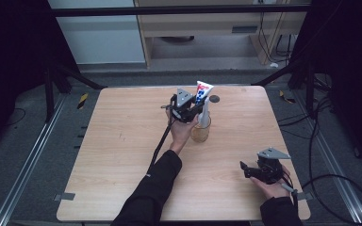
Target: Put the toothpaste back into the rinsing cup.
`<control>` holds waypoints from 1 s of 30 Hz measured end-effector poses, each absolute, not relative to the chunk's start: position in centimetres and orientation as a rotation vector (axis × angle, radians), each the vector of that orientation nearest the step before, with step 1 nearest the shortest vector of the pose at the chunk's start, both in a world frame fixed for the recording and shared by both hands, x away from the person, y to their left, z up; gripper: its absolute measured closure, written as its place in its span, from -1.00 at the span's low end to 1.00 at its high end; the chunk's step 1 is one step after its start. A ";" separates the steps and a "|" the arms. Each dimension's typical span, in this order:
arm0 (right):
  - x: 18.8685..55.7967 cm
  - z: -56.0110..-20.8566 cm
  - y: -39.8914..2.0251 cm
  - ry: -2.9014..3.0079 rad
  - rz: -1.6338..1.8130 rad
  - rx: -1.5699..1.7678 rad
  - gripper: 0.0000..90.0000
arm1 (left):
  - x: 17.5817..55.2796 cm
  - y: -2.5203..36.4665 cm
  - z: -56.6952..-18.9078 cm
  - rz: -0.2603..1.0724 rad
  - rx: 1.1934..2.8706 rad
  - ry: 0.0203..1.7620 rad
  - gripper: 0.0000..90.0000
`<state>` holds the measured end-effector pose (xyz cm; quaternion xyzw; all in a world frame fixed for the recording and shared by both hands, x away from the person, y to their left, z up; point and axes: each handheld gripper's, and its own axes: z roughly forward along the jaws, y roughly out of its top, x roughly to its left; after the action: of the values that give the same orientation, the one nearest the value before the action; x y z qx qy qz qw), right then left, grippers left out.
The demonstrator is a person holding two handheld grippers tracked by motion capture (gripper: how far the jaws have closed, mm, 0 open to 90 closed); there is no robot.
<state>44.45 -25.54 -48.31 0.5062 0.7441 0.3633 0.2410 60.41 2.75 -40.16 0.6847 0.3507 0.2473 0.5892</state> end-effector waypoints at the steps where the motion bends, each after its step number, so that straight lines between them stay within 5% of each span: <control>1: 44.5 -48.3 -25.5 2.035 0.996 1.385 -0.53 | 60.4 2.8 -40.3 0.576 1.594 0.817 0.52; 30: 44.6 -48.5 -25.4 2.048 0.981 1.367 -0.53 | 59.6 3.7 -42.6 0.559 1.702 0.820 0.44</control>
<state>44.56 -25.36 -48.46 0.5004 0.7494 0.3590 0.2431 59.63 3.73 -42.62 0.7199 0.3469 0.2363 0.5528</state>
